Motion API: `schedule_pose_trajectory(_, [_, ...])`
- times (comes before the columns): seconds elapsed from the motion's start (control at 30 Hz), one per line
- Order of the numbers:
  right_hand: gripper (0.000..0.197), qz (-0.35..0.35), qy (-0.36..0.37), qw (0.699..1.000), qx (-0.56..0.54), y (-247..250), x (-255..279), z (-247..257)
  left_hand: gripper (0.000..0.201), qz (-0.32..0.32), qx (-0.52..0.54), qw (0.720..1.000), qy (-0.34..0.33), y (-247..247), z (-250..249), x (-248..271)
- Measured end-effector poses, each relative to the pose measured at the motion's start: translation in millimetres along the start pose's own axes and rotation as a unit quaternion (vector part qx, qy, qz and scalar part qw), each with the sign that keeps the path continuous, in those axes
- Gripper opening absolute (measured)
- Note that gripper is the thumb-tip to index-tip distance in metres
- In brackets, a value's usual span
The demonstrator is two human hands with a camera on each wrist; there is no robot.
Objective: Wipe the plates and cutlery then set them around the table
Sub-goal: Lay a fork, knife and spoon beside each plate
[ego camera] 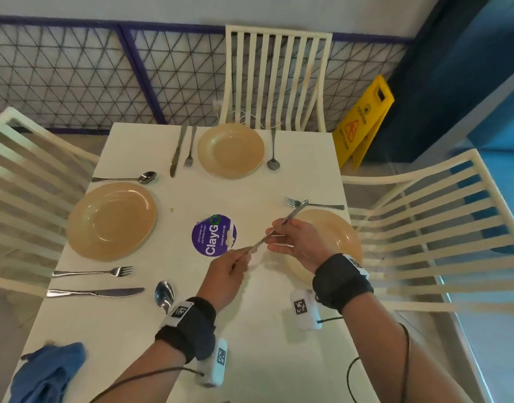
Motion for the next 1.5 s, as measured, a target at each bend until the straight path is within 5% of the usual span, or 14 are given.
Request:
schedule_pose_trajectory(0.13, [0.015,-0.042,-0.009,0.996,-0.082,34.6,-3.1,11.2,0.033,-0.029,-0.076,0.994,-0.067,-3.8,-26.0,-17.3])
schedule_pose_trajectory(0.4, [0.009,-0.026,0.020,0.991,-0.127,92.2,-21.5,40.4,0.038,-0.006,-0.119,0.991,-0.056,-28.1,-59.0,-69.8])
schedule_pose_trajectory(0.57, [0.022,-0.078,0.042,0.984,-0.155,139.9,-50.8,56.9,0.034,-0.027,-0.159,0.985,-0.066,-38.6,-77.5,-115.6])
schedule_pose_trajectory(0.87, [0.017,-0.138,0.028,0.989,0.041,195.6,-120.1,83.5,0.033,-0.034,-0.187,0.981,-0.045,-55.3,-82.1,-210.6])
schedule_pose_trajectory(0.93, [0.019,-0.148,0.049,0.969,0.192,206.3,-137.4,93.3,0.032,-0.025,-0.194,0.980,-0.033,-60.8,-78.4,-229.6])
schedule_pose_trajectory(1.1, [0.015,-0.128,0.092,0.864,0.478,214.0,-171.2,111.5,0.033,-0.001,-0.235,0.972,-0.014,-74.0,-64.1,-266.6])
schedule_pose_trajectory(1.27, [0.015,-0.112,0.108,0.796,0.584,218.8,-194.6,105.8,0.036,0.031,-0.257,0.966,0.001,-86.0,-48.9,-289.4])
schedule_pose_trajectory(1.5, [0.021,-0.086,0.120,0.746,0.650,214.2,-206.2,94.5,0.030,0.059,-0.300,0.952,-0.014,-90.7,-41.4,-303.2])
Point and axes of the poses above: each hand's wrist, its own x-axis away from the middle knuckle, its own y-axis out of the back of the hand, z = x × y, the point moved 7 cm from there along -x, towards the middle knuckle, and after that the axes turned 2 degrees about y, right-handed, at the moved point
